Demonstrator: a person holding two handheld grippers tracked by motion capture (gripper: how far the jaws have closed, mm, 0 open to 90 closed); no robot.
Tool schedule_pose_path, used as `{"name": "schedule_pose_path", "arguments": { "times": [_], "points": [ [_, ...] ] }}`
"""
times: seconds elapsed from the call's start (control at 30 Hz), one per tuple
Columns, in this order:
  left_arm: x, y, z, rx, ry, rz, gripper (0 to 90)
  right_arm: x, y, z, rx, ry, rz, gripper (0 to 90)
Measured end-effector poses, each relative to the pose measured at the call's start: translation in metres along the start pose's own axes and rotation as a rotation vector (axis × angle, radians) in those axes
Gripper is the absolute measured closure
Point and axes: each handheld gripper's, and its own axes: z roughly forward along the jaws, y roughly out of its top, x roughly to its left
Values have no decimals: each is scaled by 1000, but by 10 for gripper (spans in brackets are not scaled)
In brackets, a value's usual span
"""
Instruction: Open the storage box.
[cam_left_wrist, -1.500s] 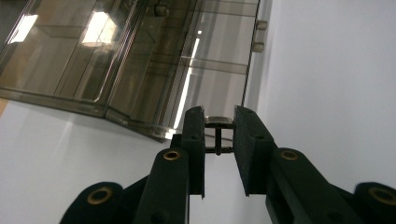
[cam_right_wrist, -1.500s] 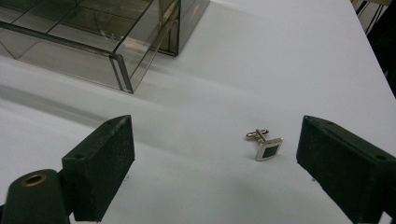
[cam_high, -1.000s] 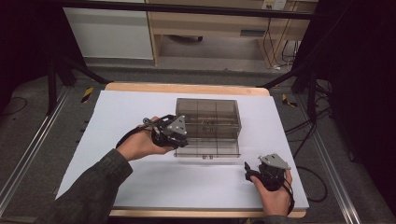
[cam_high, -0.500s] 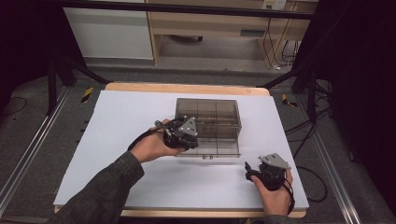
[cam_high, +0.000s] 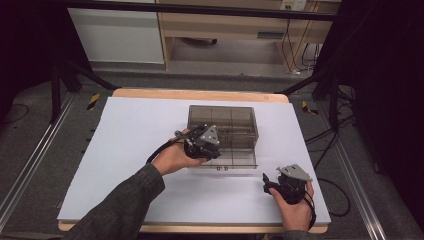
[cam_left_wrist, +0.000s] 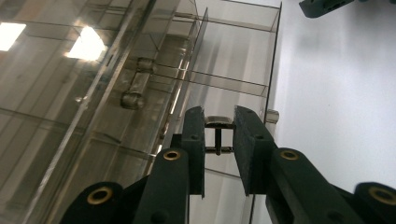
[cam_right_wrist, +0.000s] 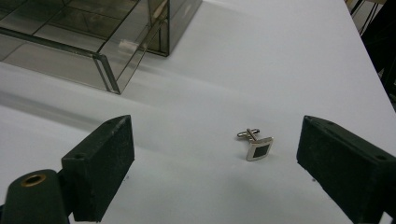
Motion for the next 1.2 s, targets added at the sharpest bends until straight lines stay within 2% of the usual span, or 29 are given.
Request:
{"name": "schedule_pose_path", "arguments": {
  "times": [0.47, 0.7, 0.87, 1.03, 1.13, 1.2],
  "points": [
    [7, -2, 18, 46, -29, -14, 748, 0, 0, -1, -4, 2, 0, 113],
    [7, -1, 25, 67, -34, -3, 747, -1, 0, -1, -4, 3, 4, 112],
    [7, -1, 27, 58, -35, -11, 744, -1, 0, -1, -4, 4, 6, 109],
    [8, -1, 22, 49, -39, -13, 703, -1, 0, -2, -8, 2, 6, 109],
    [5, 1, 12, 2, -15, -14, 681, -2, 1, -4, -20, 7, 18, 118],
    [3, 4, 1, -11, 8, -7, 660, -3, 3, -7, -31, 7, 26, 128]
  ]
}}
